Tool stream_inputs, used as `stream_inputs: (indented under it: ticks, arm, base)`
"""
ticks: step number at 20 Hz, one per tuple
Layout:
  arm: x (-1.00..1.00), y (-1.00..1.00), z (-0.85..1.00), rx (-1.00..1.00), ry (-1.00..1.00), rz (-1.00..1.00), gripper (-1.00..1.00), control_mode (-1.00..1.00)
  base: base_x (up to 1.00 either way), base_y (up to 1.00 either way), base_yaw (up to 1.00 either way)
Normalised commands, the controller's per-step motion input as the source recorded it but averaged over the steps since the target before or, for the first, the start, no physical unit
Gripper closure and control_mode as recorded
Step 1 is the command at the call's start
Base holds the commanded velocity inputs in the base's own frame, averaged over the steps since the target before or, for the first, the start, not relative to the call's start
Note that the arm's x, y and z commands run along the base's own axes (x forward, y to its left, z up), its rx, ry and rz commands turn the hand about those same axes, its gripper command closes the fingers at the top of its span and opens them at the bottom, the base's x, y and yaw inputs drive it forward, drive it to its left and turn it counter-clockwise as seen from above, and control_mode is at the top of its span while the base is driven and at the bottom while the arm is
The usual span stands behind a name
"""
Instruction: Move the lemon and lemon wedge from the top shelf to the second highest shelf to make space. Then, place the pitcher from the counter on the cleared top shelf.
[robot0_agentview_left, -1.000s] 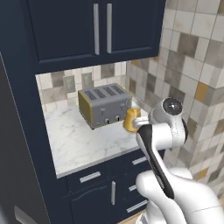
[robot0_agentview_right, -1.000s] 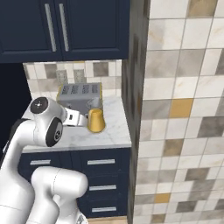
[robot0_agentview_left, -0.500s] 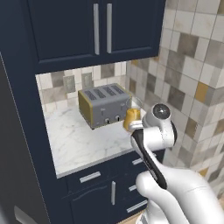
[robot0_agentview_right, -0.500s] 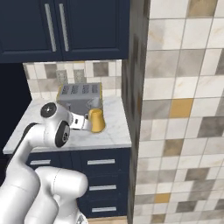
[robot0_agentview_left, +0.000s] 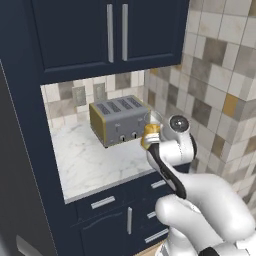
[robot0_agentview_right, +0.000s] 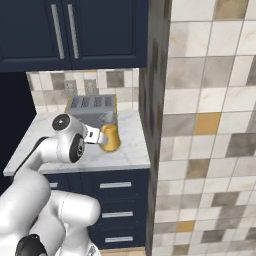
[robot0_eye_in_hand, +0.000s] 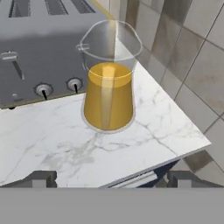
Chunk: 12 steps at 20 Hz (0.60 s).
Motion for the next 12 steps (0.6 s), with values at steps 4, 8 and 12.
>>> stream_inputs:
  ticks: [4,8,12]
  arm:
    - [0.29,0.0,-0.14,0.0,0.0,0.0,-1.0,-1.0]
    - [0.24,0.0,-0.22,0.0,-0.01,0.0,-1.0,-1.0]
    - [0.25,0.0,-0.27,0.0,-0.05,0.0,-1.0,-1.0]
  base:
    - [0.0,0.0,0.0]
    - [0.0,0.0,0.0]
    - [0.0,0.0,0.0]
